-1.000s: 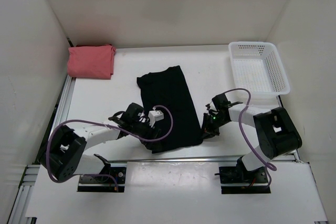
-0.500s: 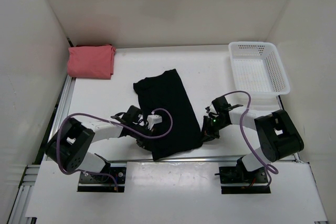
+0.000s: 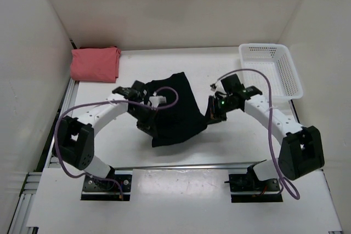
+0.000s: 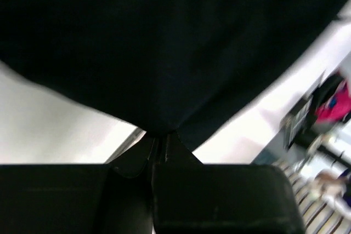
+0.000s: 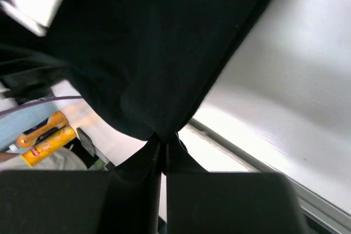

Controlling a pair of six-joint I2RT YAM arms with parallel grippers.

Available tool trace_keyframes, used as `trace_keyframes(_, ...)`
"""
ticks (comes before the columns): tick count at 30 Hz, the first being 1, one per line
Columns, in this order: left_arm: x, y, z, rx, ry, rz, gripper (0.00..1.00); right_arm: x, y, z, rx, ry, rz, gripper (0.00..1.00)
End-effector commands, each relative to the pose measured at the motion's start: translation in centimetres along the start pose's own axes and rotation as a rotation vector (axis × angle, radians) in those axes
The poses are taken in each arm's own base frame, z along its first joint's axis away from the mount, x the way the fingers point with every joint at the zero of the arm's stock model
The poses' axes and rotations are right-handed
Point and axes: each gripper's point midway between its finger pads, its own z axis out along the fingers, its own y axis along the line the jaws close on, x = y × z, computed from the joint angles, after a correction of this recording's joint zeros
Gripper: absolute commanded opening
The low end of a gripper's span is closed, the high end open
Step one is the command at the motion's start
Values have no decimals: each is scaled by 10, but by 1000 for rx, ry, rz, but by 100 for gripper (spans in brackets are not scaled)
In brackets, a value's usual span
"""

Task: Fold and stack the t-shirts
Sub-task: Grab one side of the 2/3 rectangular tshirt with both arms, then fold the long partially folded tshirt into a neat square

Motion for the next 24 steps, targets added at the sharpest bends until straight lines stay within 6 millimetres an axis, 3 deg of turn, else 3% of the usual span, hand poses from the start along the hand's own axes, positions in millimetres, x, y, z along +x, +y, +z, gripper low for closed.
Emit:
trace_keyframes(1,-13,2,-40,-19,-18,-106,10,-14,30,-26,-22,-7,-42,0)
trace_keyframes(3,-30,16,-61,-22,-92,-165,10,-33,38,-22,-31,-4,-43,0)
trace_keyframes(4,-33,21,-65,-25,-103,-190,10,-55,55,-29,-52,-47,-78,0)
trace_keyframes(6,-51,35,-86,-41,-181,-220,10,-80,58,-18,-45,-33,-77,0)
trace_keyframes(7,-59,42,-91,-45,-198,-234,10,-101,75,-26,-64,-73,-109,0)
trace_keyframes(8,-67,45,-98,-37,-223,-241,10,-114,73,-12,-67,-47,-94,0)
trace_keyframes(10,-94,60,-118,-42,-289,-255,10,-147,89,-18,-90,-105,-130,0)
trace_keyframes(11,-103,64,-125,-36,-312,-257,10,-157,83,-4,-80,-84,-112,0)
trace_keyframes(14,-135,80,-146,-36,-384,-245,10,-196,97,0,-112,-126,-98,0)
trace_keyframes(16,-149,84,-153,-20,-414,-229,10,-212,90,10,-110,-127,-73,0)
trace_keyframes(17,-154,93,-147,-16,-404,-239,10,-217,96,9,-129,-131,-69,0)
trace_keyframes(20,-173,110,-150,7,-427,-244,10,-231,83,16,-137,-140,-5,0)
trace_keyframes(24,-202,125,-164,-13,-484,-205,10,-262,82,11,-173,-241,3,0)
